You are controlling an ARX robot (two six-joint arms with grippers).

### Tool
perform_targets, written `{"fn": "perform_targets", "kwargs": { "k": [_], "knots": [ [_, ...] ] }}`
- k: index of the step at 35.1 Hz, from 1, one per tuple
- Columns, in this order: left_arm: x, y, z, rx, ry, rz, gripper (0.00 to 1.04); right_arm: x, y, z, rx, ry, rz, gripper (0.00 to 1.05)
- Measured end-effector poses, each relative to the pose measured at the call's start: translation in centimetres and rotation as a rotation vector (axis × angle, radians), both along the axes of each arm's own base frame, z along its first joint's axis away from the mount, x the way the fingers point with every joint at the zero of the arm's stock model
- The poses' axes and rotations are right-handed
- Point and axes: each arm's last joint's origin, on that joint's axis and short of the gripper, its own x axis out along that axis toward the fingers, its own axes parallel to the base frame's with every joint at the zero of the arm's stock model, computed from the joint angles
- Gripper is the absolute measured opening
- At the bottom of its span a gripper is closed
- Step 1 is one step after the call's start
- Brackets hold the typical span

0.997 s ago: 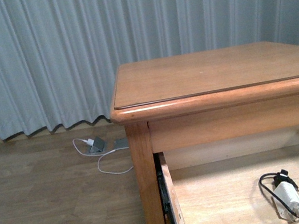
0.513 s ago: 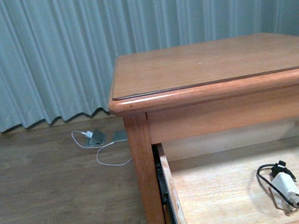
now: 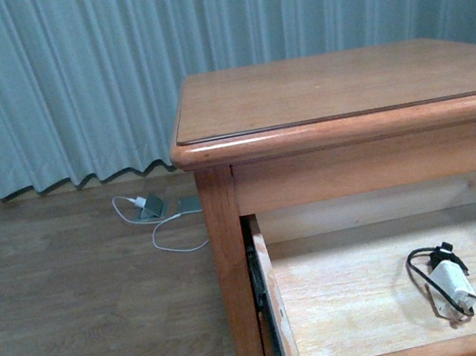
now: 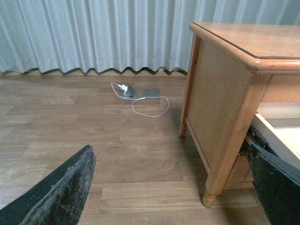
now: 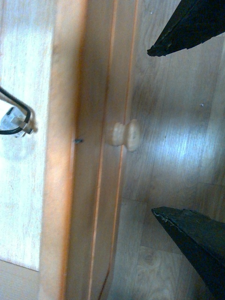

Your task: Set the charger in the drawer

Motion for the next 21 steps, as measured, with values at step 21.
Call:
{"fn": "perform_targets", "kwargs": {
  "k": [21],
  "knots": [
    [0.0, 0.0, 0.0, 0.000, 0.000, 0.000, 0.98, 9.3, 3.6, -1.8, -0.032, -0.202, -0.109, 0.96]
  ]
}}
